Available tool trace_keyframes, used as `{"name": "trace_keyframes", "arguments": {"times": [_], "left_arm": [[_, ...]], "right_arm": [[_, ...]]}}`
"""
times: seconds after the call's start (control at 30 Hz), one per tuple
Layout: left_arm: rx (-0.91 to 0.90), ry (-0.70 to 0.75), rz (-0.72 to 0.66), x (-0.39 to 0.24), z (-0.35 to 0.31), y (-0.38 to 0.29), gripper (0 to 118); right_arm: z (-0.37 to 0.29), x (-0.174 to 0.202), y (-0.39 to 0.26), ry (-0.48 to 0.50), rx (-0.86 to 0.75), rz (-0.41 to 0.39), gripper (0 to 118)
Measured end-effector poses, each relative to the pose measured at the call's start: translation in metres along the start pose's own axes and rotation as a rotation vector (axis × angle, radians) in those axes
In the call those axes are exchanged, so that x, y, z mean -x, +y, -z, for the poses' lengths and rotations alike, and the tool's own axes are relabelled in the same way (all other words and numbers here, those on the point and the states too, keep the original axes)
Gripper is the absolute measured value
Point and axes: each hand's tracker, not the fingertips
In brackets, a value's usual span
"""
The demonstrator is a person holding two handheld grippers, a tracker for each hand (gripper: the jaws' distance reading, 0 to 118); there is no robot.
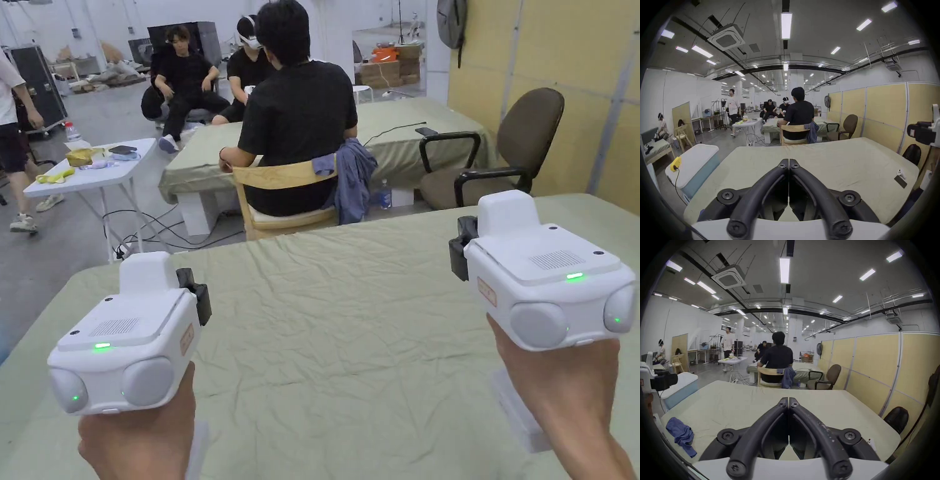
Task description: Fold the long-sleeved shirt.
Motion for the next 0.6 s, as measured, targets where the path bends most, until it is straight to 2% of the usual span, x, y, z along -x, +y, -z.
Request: {"name": "trace_keyframes", "arguments": {"times": [0.13, 0.27, 0.6], "left_arm": [[0.006, -0.007, -0.017, 0.002, 0.0, 0.002, 0], [0.017, -0.04, -0.036, 0.006, 0.001, 0.001, 0], [0.015, -0.031, -0.031, 0.002, -0.003, 0.005, 0]], "right_arm": [[0.006, -0.003, -0.002, 0.031, 0.023, 0.041, 1], [0.008, 0.0, 0.001, 0.021, 0.024, 0.014, 1], [0.008, -0.001, 0.011, 0.041, 0.025, 0.025, 1]]}}
